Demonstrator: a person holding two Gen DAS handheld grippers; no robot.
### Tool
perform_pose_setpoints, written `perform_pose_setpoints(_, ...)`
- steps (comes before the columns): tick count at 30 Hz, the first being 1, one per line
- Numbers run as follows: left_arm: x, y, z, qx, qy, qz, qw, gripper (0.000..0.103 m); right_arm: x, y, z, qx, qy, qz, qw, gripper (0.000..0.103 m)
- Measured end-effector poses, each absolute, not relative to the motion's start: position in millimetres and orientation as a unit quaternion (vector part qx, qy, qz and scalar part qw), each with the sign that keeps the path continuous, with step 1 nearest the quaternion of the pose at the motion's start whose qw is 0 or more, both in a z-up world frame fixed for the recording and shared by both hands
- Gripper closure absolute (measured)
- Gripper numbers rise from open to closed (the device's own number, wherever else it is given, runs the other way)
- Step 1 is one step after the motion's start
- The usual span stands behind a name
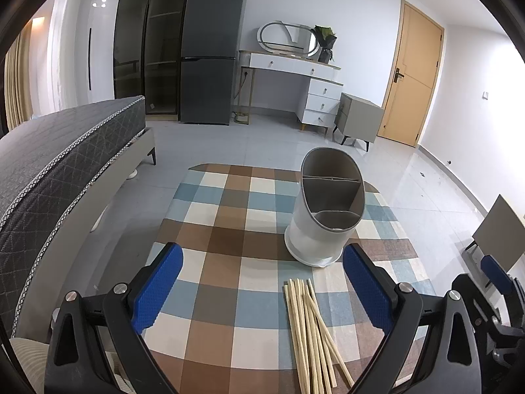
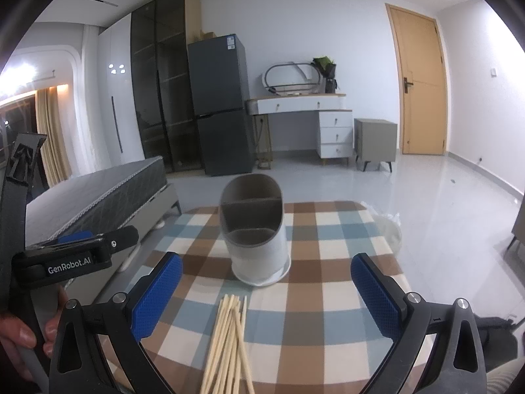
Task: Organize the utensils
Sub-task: 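Lower the right gripper onto the chopstick pile and close on one chopstick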
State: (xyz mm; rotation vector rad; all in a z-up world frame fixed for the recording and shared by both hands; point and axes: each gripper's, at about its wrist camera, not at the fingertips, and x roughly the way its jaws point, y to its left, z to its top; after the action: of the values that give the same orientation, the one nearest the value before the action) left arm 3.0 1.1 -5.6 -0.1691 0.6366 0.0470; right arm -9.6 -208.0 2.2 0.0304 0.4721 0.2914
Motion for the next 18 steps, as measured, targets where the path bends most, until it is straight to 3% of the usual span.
perform_pose_setpoints(7,17,8,-19,-0.083,0.357,0.047,0.929,0.008,14,-201,-23,0.013,0.304,0.149,0.941,0.0)
perform_pose_setpoints(9,22,15,-24,-0.103,0.375,0.046,0.92,0.008,27,-195,-38,0.013,0.346,0.158,0.925,0.005)
perform_pose_setpoints(11,27,22,-30,-0.122,0.392,0.045,0.911,0.008,38,-190,-51,0.009,0.382,0.167,0.909,0.019)
perform_pose_setpoints(16,44,39,-49,-0.16,0.438,0.069,0.882,0.008,61,-173,-85,-0.014,0.45,0.184,0.874,0.025)
perform_pose_setpoints(18,48,44,-56,-0.173,0.455,0.076,0.87,0.008,68,-166,-96,-0.028,0.468,0.191,0.862,0.035)
